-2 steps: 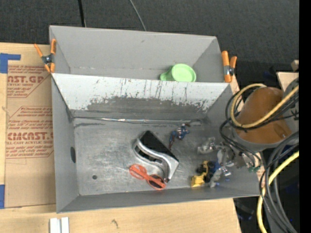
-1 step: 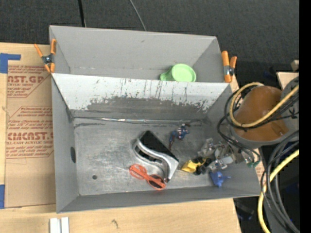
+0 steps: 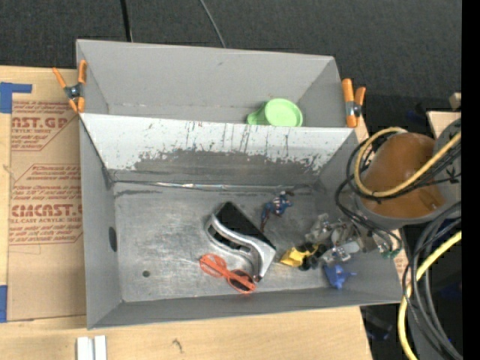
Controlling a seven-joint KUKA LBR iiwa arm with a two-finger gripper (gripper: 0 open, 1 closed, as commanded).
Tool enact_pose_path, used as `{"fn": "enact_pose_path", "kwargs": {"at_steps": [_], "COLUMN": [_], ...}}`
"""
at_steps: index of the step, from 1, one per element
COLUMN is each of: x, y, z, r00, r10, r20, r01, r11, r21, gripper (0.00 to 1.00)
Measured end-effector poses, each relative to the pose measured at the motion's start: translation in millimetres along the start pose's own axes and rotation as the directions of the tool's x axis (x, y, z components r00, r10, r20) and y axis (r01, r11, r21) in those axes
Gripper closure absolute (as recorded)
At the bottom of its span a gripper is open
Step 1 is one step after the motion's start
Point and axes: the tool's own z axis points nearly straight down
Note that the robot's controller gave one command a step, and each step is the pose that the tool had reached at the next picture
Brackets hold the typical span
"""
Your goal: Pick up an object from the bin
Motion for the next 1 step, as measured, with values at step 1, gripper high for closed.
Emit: {"fn": "enact_pose_path", "kwargs": {"at_steps": [1], "x": [5.2], "y": [-3.8], "z": [-33.9], "r00": [0.999], "r10": [0.013], "r20": [-0.033], "r01": [-0.013], "r11": [1.0], "r21": [-0.01], "gripper": [1.0]}}
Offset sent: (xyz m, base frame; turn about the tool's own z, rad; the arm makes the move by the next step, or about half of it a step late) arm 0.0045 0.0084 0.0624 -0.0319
